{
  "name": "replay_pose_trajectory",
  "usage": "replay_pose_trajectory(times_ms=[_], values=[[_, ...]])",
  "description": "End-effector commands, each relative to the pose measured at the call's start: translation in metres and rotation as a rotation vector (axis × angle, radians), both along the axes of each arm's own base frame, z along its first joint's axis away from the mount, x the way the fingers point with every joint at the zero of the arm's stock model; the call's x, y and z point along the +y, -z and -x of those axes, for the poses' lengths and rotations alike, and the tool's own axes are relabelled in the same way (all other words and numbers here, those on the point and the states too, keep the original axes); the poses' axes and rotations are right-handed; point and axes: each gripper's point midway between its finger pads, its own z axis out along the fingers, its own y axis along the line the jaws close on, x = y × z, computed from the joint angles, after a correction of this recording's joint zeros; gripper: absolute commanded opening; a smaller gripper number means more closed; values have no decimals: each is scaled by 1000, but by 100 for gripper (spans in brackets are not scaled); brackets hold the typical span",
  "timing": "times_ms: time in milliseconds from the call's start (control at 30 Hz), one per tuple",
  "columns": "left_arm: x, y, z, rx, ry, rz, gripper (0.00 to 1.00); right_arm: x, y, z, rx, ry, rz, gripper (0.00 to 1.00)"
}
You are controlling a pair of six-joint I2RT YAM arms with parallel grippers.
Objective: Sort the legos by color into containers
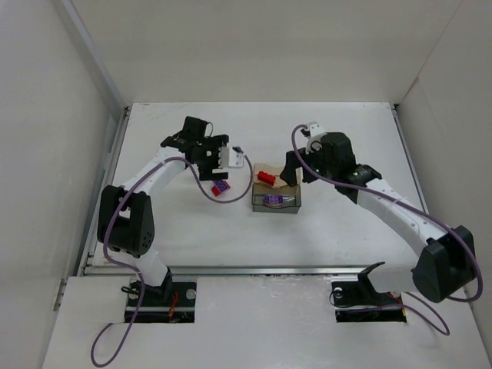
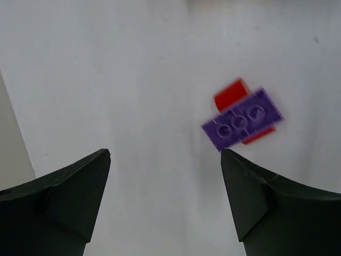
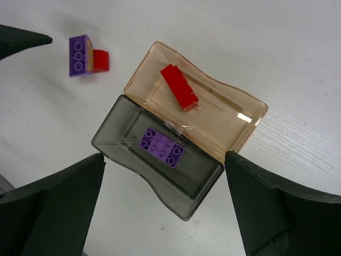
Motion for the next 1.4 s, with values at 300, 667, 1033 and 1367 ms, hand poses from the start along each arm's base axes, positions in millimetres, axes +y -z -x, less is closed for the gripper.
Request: replay_pose_trajectory(times_ms=[300,667,1033,1367], values=[[7,56,32,62,716,-344,79,31,-8,-11,-21,-190,8,98],[6,76,46,97,811,-372,49,36,-4,-21,-4,-190,15,98],[4,96,55,124,778,-346,4,34,-2,-17,24,-189,28,98],[-22,-12,-6,199,150,134,0,35,-41,-25,-54,-139,-60,98]])
